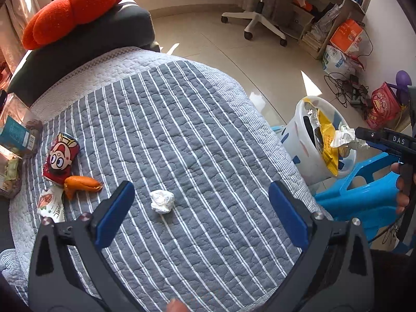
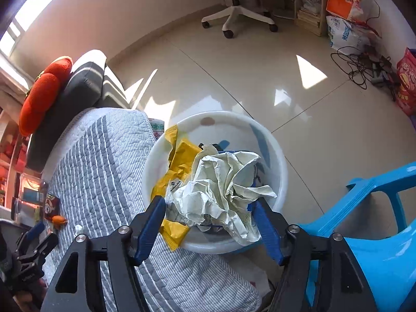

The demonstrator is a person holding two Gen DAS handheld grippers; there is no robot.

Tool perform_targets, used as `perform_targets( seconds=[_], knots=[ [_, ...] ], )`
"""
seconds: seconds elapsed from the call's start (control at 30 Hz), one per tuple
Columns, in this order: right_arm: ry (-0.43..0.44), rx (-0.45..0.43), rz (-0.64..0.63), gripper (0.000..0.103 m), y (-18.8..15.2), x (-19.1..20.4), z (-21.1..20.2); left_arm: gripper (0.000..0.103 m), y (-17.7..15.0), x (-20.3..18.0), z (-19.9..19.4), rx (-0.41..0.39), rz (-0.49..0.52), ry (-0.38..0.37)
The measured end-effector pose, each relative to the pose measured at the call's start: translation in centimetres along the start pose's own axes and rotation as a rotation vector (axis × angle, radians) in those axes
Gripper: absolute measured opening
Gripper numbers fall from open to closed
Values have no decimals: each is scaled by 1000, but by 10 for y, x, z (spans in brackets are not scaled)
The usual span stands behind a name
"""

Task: Collect trash
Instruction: 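Move both tools back over the bed toward the nut packet and tissue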

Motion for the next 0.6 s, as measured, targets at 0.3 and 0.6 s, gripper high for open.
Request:
perform_targets(
  seconds=[0.3, 0.6],
  knots=[
    [8, -2, 6, 72, -4, 8, -11, 102, -13, 43, -11, 3, -36, 29],
    [31, 22, -43, 74, -21, 46, -19, 102, -30, 94, -19, 27, -93, 80]
  ],
)
Point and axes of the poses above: each gripper's, at about its wrist camera, not at the fingertips, and z roughly the way its jaws point, x to its left, y to its top, the point moved 1 cm from there along z, roughly the way its jaws point, and after that the axes turned 9 degrees about y, right-handed, at the moved point
